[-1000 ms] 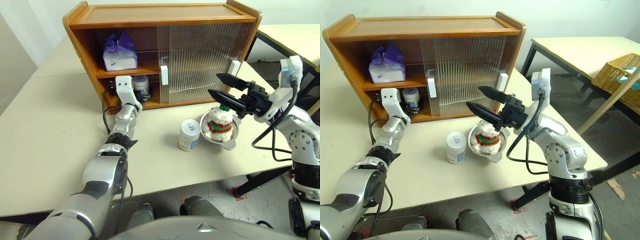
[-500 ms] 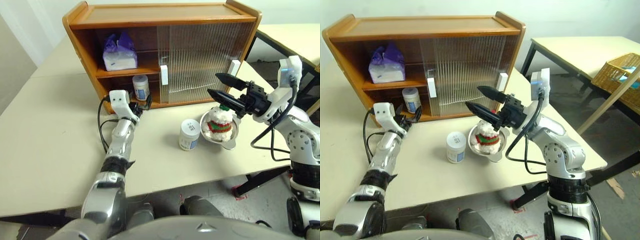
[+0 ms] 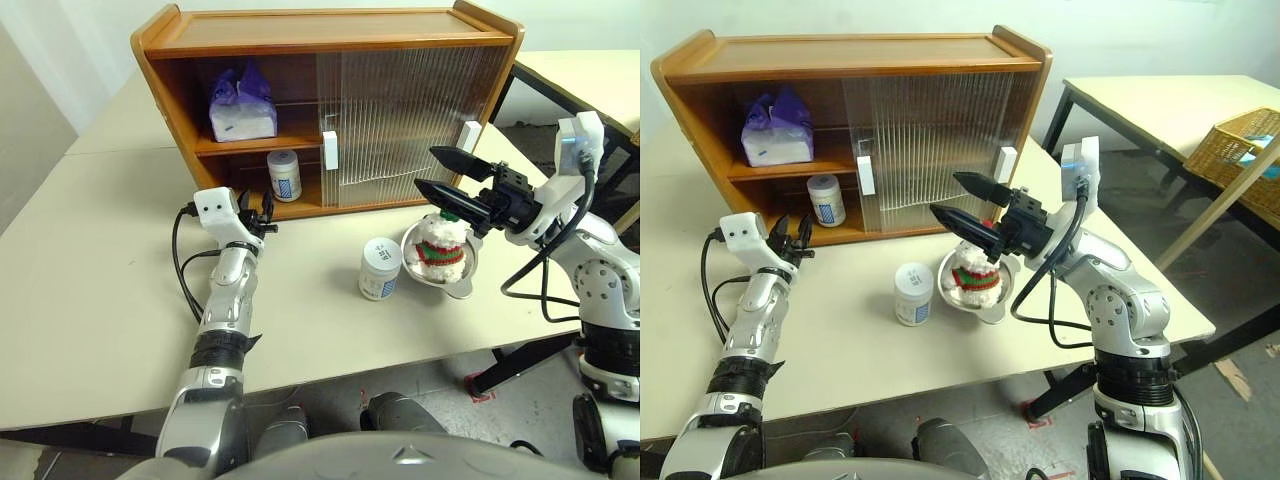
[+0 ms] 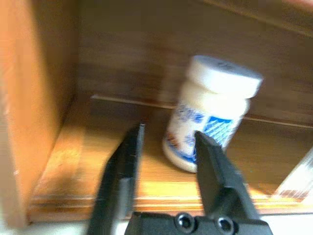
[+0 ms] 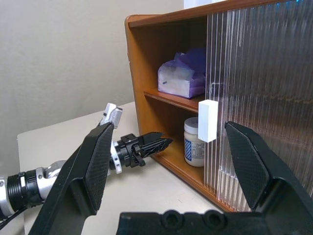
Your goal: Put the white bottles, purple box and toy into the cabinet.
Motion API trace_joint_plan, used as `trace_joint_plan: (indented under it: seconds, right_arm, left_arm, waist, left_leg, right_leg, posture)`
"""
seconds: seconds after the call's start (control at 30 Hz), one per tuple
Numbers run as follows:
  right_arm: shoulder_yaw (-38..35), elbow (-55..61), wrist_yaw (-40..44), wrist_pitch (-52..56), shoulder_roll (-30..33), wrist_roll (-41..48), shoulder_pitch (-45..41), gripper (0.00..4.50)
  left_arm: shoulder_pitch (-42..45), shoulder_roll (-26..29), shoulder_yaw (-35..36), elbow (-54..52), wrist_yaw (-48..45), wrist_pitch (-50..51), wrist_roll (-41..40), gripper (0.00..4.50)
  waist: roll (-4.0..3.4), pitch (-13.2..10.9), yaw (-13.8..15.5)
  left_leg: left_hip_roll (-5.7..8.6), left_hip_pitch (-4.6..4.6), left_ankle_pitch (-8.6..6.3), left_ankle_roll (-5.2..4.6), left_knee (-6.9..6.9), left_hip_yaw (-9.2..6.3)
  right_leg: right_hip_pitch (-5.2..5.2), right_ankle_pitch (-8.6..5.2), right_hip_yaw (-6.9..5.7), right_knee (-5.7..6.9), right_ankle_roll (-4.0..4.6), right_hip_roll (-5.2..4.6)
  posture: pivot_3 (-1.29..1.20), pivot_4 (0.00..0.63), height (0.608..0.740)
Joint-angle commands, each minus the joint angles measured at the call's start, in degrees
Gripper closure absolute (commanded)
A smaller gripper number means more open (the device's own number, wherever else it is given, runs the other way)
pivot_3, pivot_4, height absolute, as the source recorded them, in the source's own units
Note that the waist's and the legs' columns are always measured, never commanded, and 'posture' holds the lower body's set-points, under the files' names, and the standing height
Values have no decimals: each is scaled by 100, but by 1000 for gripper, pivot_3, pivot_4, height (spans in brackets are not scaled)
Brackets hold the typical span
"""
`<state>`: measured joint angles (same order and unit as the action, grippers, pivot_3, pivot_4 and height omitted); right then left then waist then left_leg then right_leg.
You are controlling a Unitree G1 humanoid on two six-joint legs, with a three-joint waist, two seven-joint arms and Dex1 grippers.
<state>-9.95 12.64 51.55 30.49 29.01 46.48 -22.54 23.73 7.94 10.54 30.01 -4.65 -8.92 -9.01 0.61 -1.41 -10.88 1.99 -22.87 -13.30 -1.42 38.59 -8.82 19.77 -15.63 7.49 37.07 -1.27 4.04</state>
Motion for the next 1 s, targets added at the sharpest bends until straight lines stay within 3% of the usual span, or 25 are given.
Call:
trace_joint_plan:
  seconds: [0.03,0.1,0.57,1.0]
  right_arm:
    - [-3,-4,7,27,65,-13,-55,0]
    - [-13,15,0,39,86,-3,-46,0]
    - [-82,165,-99,91,211,67,39,0]
    - [-164,246,-177,96,281,96,82,0]
  left_arm:
    - [319,27,26,587,81,-112,101,3786]
    - [535,56,28,911,95,-202,120,4467]
    - [1915,295,8,3180,146,-843,329,4491]
    - [2513,198,-121,3940,-436,-754,389,4491]
  waist:
    - [0,0,22]
    - [0,0,36]
    - [0,0,0]
    - [0,0,-103]
  left_leg:
    - [0,0,0,0,0,0]
    - [-2,-1,0,0,0,-2]
    - [2,-2,0,-2,-1,3]
    - [31,-16,0,-4,0,-1]
  right_leg:
    - [0,0,0,0,0,0]
    - [0,0,2,0,1,0]
    - [0,3,-1,-1,-15,3]
    - [0,8,-1,-23,-35,0]
  posture:
    - [-231,0,740]
    - [-239,0,740]
    - [-266,0,740]
    - [-296,0,740]
